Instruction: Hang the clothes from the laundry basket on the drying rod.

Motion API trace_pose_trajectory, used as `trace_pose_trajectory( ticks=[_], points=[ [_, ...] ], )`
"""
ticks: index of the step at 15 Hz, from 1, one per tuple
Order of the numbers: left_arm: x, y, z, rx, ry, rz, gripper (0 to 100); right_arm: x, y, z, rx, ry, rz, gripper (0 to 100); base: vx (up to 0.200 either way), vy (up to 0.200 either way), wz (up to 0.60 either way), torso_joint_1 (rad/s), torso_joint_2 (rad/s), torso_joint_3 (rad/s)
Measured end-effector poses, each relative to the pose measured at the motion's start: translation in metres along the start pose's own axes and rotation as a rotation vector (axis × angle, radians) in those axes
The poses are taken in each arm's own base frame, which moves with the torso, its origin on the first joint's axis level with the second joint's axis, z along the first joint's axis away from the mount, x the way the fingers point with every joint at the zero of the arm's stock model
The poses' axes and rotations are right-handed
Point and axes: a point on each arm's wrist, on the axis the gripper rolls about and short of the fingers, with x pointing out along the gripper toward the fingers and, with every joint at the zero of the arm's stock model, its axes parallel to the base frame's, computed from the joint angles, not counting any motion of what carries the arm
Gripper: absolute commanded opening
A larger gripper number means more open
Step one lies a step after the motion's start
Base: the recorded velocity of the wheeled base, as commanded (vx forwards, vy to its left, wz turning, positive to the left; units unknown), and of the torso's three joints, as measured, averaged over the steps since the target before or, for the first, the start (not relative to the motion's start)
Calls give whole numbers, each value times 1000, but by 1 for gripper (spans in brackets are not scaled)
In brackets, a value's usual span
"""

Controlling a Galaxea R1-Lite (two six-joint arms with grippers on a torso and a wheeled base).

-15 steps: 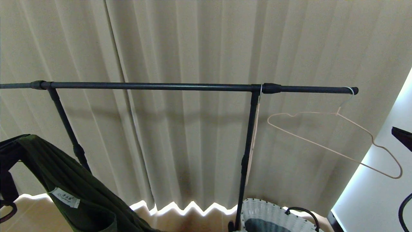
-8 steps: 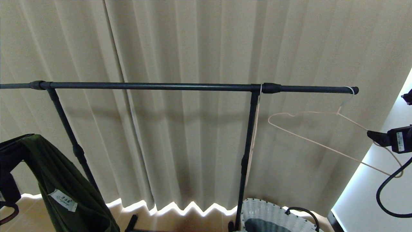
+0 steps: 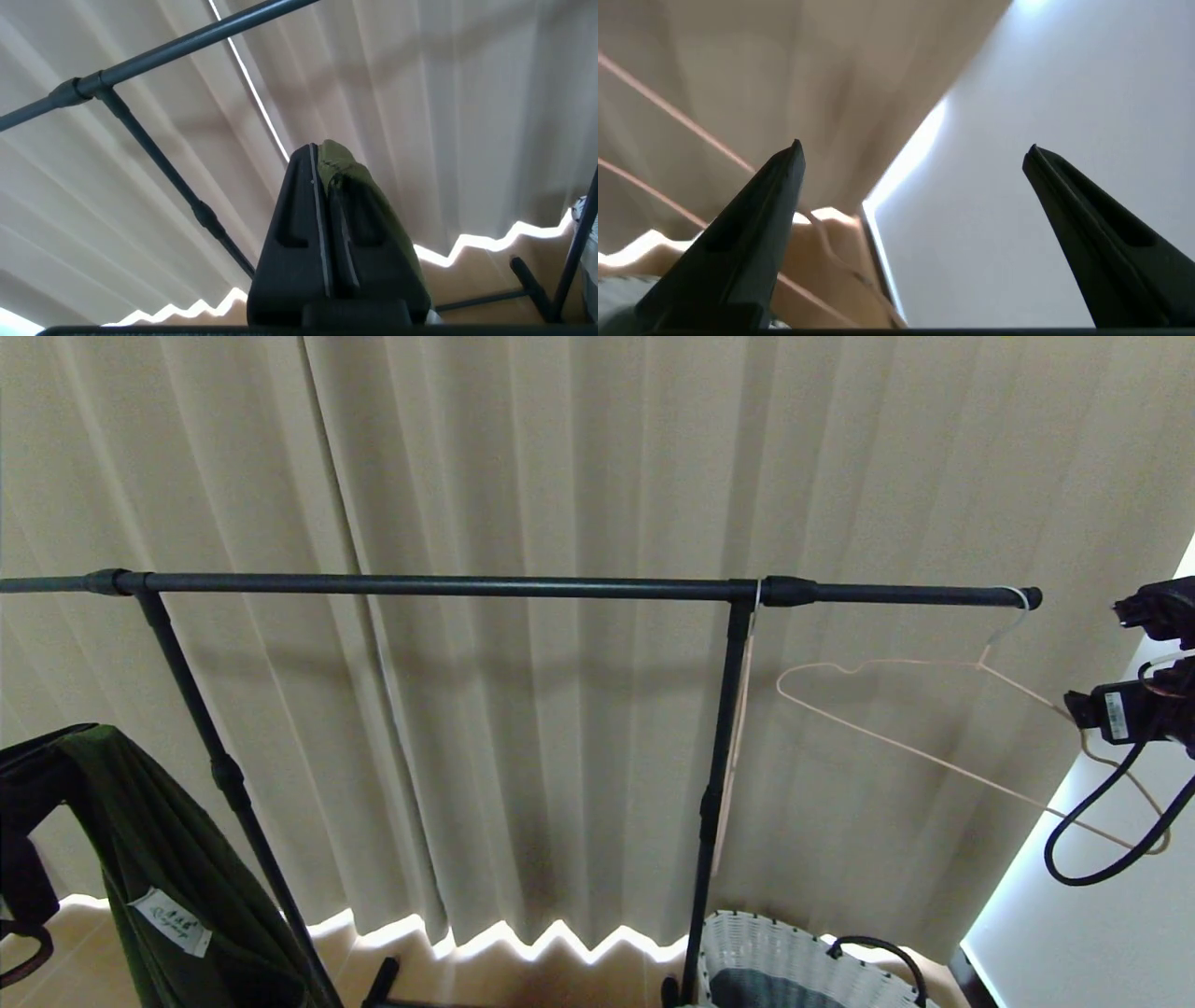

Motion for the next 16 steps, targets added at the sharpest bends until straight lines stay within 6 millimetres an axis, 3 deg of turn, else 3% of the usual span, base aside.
trace_pose_trajectory(
  ticks=[5,16],
  points=[
    [0,0,0,0,0,0,0,9,-5,-17,-83,77,-29,100,0,0,0,0,0,0],
    [0,0,0,1,-1,0,0,-24,-6,-33,-89,112,119,100,0,0,0,0,0,0]
  ],
)
